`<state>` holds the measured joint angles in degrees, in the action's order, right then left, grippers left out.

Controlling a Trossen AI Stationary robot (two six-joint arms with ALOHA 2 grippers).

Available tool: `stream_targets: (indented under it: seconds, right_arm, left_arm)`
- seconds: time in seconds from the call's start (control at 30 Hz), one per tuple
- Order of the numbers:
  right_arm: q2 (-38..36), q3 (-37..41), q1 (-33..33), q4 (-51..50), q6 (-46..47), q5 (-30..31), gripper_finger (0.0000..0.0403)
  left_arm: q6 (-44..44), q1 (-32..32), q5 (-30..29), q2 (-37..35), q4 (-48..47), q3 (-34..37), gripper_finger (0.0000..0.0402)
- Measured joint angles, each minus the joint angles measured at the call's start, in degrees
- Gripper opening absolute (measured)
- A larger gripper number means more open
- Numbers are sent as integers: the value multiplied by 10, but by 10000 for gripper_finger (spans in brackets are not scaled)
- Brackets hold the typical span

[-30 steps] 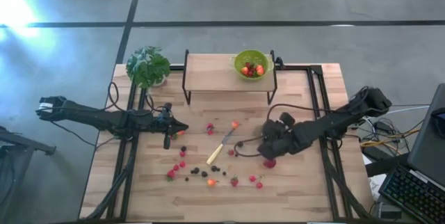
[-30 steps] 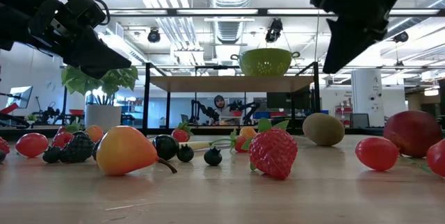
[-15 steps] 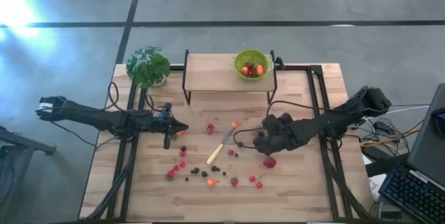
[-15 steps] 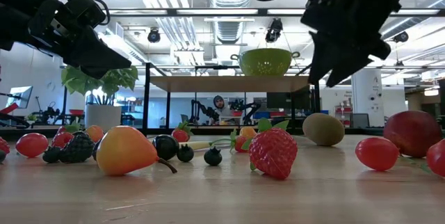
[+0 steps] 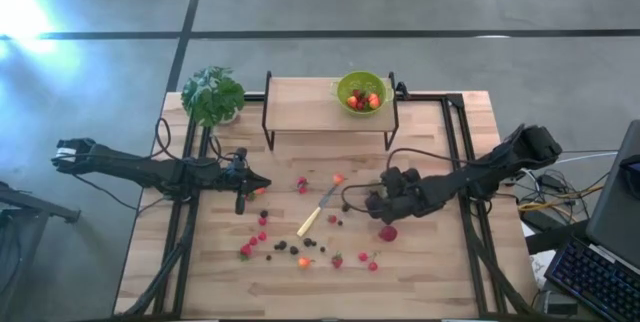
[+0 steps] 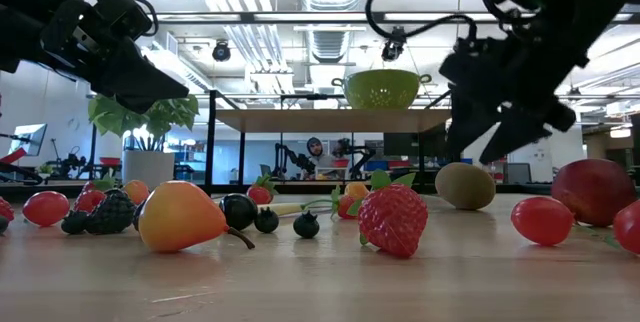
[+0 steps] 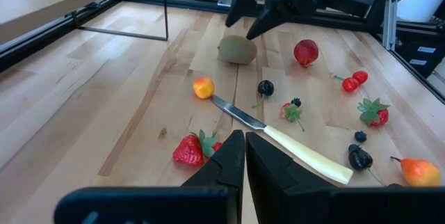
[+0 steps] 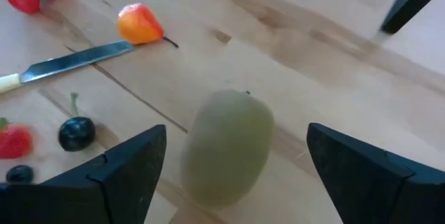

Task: Pick & Place Fruit
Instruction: Put the kiwi into the strainer bowl

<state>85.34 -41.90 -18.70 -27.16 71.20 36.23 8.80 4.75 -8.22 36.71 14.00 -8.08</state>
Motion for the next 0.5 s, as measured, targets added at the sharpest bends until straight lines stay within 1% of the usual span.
stream_targets:
  seconds: [0.17,0.5]
  right_arm:
    - [0,38,0,73,-2,0,348]
    - [0,90,0,147,-7,-1,318]
  left_arm:
    - [0,0,0,0,0,0,20]
    - [0,0,0,0,0,0,20]
